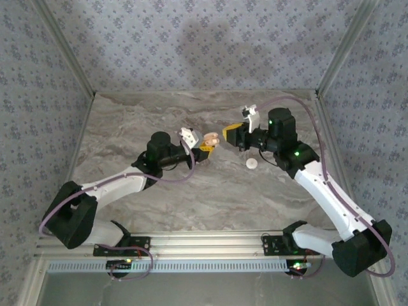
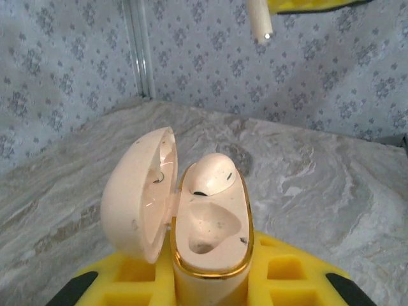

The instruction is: Insert the wireless bluetooth earbuds into the charging case

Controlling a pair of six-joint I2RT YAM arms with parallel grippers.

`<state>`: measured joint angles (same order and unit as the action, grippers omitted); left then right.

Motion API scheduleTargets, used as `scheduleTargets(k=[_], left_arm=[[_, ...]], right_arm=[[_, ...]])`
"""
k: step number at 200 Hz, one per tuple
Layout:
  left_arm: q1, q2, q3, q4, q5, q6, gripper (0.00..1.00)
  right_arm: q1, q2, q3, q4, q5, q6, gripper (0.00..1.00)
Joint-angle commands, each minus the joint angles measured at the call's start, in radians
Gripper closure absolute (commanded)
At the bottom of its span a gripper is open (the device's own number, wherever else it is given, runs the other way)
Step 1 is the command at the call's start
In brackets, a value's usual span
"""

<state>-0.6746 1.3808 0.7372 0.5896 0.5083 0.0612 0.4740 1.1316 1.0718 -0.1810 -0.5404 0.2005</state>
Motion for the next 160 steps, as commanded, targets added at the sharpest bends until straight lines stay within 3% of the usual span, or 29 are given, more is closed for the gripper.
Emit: scheduleTargets(k=[1, 160], left_arm=[[-0.008, 0.015, 0.037, 0.081, 0.048, -0.018, 0.81], [-0.013, 0.007, 0.062, 0.105, 0.063, -0.053, 0.81]], right_arm=[[0.035, 0.030, 0.036, 0.043, -0.061, -0.048, 0.79], [0.075, 0.109, 0.027, 0.042, -0.049, -0.115, 0.79]])
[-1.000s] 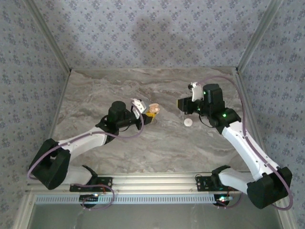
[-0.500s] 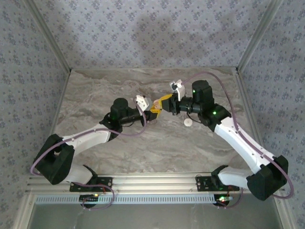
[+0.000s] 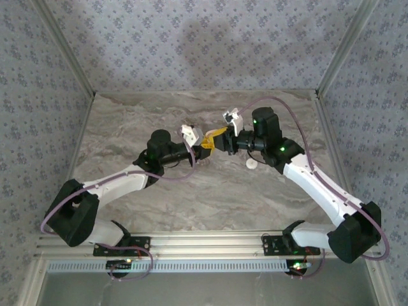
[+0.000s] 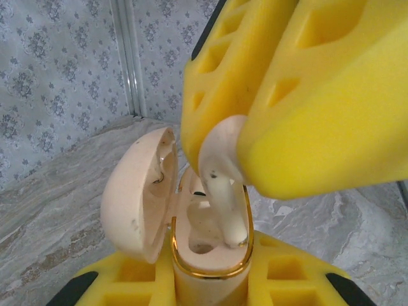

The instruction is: Insert the wireless bluetooth earbuds into the charging case

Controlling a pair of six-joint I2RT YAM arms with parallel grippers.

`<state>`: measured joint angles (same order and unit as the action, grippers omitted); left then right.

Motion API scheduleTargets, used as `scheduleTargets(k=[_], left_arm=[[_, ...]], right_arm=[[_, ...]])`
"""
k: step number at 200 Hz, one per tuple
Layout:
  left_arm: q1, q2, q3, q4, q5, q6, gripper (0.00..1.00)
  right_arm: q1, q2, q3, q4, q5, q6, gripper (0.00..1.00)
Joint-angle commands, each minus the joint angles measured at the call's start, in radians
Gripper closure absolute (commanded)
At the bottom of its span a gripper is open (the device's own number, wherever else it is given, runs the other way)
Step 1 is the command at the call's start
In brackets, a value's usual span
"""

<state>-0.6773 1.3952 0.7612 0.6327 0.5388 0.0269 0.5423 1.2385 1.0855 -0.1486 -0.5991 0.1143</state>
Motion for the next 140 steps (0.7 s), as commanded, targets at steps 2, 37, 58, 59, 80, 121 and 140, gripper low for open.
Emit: scheduleTargets(k=[2, 37, 58, 59, 80, 121, 140], left_arm=[[-0.010, -0.008, 0.037, 0.062, 0.032, -0.019, 0.81], [-0.012, -0.018, 0.033, 0.068, 0.032, -0.021, 0.81], [-0.015, -0.018, 0.038, 0.070, 0.039, -0.022, 0.81], [-0.015, -0.018, 0.038, 0.070, 0.039, -0.022, 0.81], [-0.016, -0.017, 0.046, 0.071, 0.047, -0.025, 0.81], [-0.017, -0.022, 0.047, 0.078, 0.042, -0.031, 0.81], [-0.017, -0.025, 0.045, 0.075, 0.035, -0.029, 0.81]], right_arm=[[0.007, 0.003, 0.012, 0.010, 0.010, -0.029, 0.80], [0.009, 0.010, 0.005, 0.029, 0.018, -0.032, 0.80], [0.014, 0.012, -0.010, 0.068, 0.026, -0.023, 0.79], [0.013, 0.012, -0.011, 0.070, 0.026, -0.023, 0.79], [0.017, 0.009, -0.022, 0.090, 0.040, -0.021, 0.80], [0.019, 0.003, -0.025, 0.026, 0.046, -0.058, 0.80], [0.012, -0.014, -0.031, 0.010, 0.034, -0.065, 0.80]])
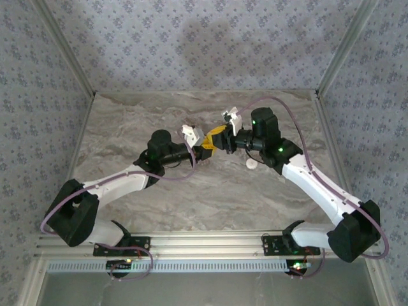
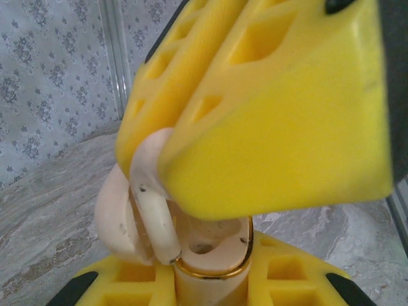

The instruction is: Insert the wireless bluetooth earbuds into the charging case

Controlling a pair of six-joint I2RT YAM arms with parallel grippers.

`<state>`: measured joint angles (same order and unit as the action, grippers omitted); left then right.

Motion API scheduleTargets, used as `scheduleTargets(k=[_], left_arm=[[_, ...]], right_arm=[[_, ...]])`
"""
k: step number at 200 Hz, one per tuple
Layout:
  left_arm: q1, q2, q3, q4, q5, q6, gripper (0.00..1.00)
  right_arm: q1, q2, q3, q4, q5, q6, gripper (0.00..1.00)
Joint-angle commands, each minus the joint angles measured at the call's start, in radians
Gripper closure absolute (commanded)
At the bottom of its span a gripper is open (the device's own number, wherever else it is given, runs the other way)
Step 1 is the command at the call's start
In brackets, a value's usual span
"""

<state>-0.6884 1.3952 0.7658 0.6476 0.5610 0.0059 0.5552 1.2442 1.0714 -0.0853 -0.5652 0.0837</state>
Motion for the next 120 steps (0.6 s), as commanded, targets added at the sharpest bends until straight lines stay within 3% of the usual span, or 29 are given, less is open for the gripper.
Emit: scheduleTargets(k=[1, 120], left_arm=[[-0.006, -0.025, 0.040, 0.060, 0.013, -0.009, 0.81], [-0.006, -0.037, 0.027, 0.024, -0.024, 0.008, 0.81]], right_arm=[[-0.001, -0.021, -0.017, -0.054, -0.001, -0.034, 0.80], [-0.015, -0.051, -0.024, -0.005, -0.042, 0.015, 0.79]])
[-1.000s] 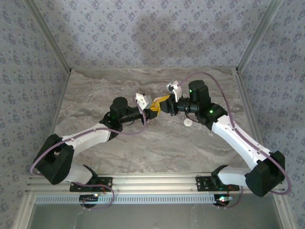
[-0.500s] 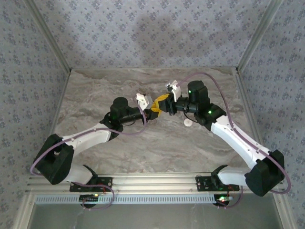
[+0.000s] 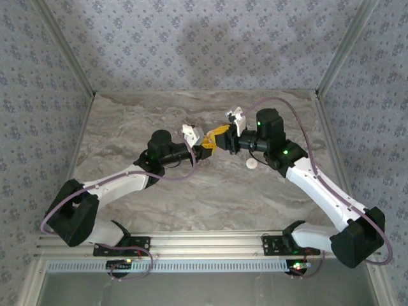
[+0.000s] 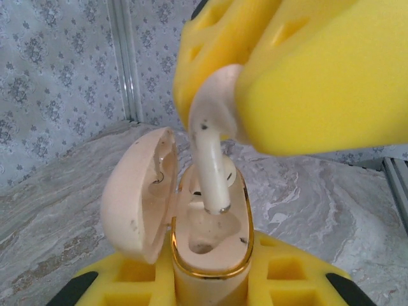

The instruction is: Insert the wireless bluetooth earbuds into the charging case

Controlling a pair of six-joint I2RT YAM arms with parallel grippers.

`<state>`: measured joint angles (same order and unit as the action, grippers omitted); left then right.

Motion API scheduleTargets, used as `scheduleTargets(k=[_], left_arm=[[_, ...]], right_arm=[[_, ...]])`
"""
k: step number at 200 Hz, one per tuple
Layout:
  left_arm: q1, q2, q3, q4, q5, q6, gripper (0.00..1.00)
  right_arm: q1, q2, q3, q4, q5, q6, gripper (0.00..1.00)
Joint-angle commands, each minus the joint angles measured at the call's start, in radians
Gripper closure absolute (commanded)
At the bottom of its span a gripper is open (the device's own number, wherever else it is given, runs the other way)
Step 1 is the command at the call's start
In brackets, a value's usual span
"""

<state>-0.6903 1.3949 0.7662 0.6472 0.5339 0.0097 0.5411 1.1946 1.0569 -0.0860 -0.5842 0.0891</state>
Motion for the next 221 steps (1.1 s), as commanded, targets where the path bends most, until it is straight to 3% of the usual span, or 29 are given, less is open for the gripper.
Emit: scheduleTargets(k=[1, 221], left_arm=[[-0.003, -0.037, 0.026, 0.025, 0.003, 0.004, 0.81], [-0.005, -0.057, 0.051, 0.058, 0.034, -0.008, 0.81]], right_arm=[[0.000, -0.001, -0.008, -0.006, -0.023, 0.009, 0.79], [0.003, 0.022, -0.024, -0.165, -0.001, -0.083, 0.79]])
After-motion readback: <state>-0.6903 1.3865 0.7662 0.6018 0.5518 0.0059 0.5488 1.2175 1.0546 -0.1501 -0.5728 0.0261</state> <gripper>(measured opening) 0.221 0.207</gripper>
